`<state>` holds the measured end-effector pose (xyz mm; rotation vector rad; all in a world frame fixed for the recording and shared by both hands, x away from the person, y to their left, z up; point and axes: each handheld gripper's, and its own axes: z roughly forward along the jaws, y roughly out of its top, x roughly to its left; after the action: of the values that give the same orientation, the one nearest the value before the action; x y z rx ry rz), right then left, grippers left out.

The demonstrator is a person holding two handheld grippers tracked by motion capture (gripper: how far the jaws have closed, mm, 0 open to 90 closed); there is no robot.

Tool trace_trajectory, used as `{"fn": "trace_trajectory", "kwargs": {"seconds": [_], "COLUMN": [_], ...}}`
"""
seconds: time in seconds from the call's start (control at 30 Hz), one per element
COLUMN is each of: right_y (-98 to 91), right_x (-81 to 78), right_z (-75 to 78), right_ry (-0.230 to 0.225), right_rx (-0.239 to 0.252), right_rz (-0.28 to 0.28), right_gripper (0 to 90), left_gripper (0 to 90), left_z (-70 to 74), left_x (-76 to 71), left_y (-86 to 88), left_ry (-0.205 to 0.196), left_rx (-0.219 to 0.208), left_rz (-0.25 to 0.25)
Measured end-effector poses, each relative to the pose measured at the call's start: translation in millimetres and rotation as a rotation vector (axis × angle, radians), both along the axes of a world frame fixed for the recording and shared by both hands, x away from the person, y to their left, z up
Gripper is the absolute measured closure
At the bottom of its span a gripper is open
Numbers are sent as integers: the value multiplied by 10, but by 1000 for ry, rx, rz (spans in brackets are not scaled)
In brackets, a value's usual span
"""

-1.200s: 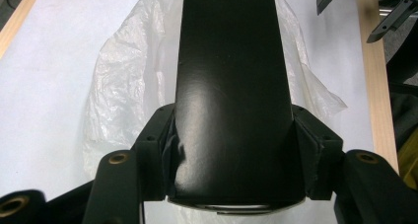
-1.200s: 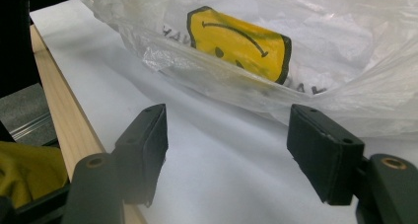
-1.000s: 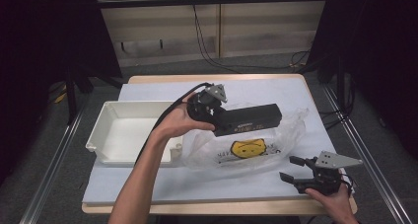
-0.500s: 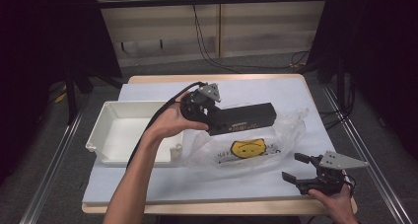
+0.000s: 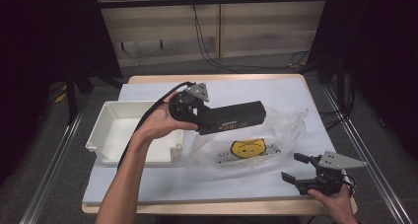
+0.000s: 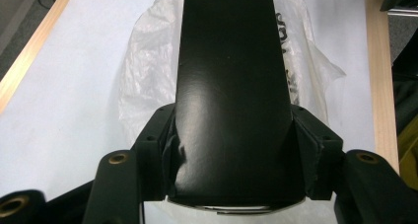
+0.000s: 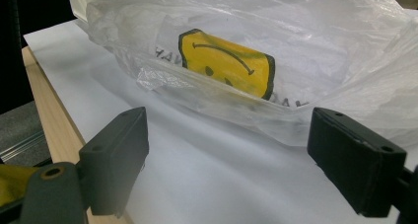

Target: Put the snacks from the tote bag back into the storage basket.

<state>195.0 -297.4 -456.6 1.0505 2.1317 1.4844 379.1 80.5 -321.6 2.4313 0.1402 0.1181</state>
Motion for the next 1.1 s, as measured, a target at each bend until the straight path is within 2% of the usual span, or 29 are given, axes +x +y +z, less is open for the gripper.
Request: {"fn": "trace_trajectory", "kwargs": {"seconds": [0.03,0.23,0.57,0.77,1.1], "right_y": [-1,9,-5,-7,-8], "right_x": [0,-1,-20,-37,-33], "right_z": [0,-6,10,34,31], "right_ry": [-1,-3,-17,-56,-59], "right_rx": [0,-3,7,10,15], "right_rz": [0,8,0,-20,-15], "right_gripper": [154,144,136,102,83], "left_gripper": [430,430,430,430,430], "left_z": [4,24,72,88,99], "left_x": [8,24,23,27,42], "left_y": [21,139,324,429,676], "left_ry": [1,5,-10,-12,-27], "left_rx": [7,-13,-16,-14,-12], "left_rz": [1,15,44,60,97]}}
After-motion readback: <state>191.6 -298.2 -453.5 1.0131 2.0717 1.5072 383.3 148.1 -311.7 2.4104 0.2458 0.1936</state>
